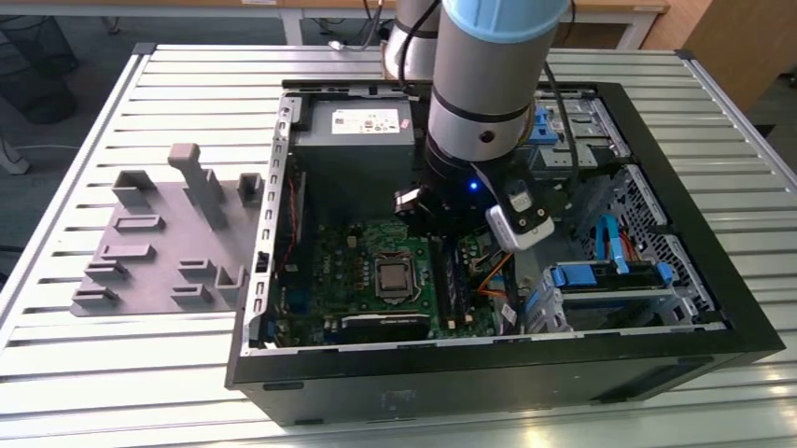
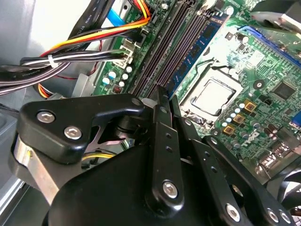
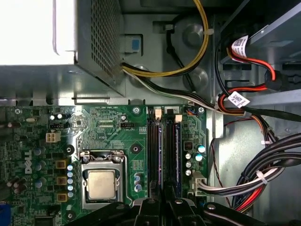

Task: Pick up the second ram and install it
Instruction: 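Insert the second ram into the second slot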

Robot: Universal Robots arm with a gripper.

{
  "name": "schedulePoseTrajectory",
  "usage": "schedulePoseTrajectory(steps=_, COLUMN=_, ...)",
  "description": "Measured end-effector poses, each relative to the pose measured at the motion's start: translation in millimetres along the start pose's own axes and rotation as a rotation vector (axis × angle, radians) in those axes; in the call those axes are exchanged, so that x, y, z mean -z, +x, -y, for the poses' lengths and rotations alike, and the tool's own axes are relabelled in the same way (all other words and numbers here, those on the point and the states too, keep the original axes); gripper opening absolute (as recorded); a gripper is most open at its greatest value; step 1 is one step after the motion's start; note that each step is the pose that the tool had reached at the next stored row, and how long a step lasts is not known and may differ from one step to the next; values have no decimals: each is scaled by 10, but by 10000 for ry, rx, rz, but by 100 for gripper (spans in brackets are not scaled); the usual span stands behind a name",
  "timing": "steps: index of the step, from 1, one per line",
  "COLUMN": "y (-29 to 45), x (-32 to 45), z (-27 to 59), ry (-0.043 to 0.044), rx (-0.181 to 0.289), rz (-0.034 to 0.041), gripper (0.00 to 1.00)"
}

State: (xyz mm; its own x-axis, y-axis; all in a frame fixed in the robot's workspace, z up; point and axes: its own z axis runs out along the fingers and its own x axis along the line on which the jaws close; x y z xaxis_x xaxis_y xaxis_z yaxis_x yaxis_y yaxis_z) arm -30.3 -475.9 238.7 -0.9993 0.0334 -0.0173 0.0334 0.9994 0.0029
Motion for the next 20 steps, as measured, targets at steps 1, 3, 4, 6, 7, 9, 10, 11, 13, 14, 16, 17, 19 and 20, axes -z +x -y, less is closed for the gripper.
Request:
schedulePoseTrajectory(steps=1, y=0, x=0, z=0, ry=0, rx=0, rz=0, gripper=14)
schedulePoseTrajectory(steps=3, y=0, x=-8, z=2, ry=-12, rx=-1, rz=0, gripper=14)
schedulePoseTrajectory(steps=4, y=-1, x=-15, z=6, ry=-31, rx=0, rz=-1, gripper=14)
schedulePoseTrajectory(steps=6, y=-1, x=-39, z=23, ry=-40, rx=0, rz=-1, gripper=14)
schedulePoseTrajectory(steps=7, y=0, x=-58, z=28, ry=-45, rx=-1, rz=-1, gripper=14)
schedulePoseTrajectory(steps=9, y=1, x=-93, z=35, ry=-48, rx=-2, rz=-1, gripper=14)
schedulePoseTrajectory(steps=10, y=1, x=-112, z=35, ry=-50, rx=-2, rz=-1, gripper=14)
schedulePoseTrajectory(steps=11, y=1, x=-125, z=35, ry=-50, rx=-1, rz=-2, gripper=14)
schedulePoseTrajectory(steps=13, y=1, x=-134, z=35, ry=-52, rx=-1, rz=-2, gripper=14)
schedulePoseTrajectory(steps=14, y=1, x=-134, z=35, ry=-50, rx=-1, rz=-3, gripper=14)
schedulePoseTrajectory(steps=16, y=1, x=-136, z=35, ry=-52, rx=-1, rz=-2, gripper=14)
schedulePoseTrajectory(steps=17, y=1, x=-136, z=35, ry=-52, rx=-1, rz=-2, gripper=14)
schedulePoseTrajectory(steps=19, y=1, x=-139, z=35, ry=-53, rx=-1, rz=-2, gripper=14)
schedulePoseTrajectory(steps=20, y=1, x=-141, z=35, ry=-55, rx=-1, rz=-2, gripper=14)
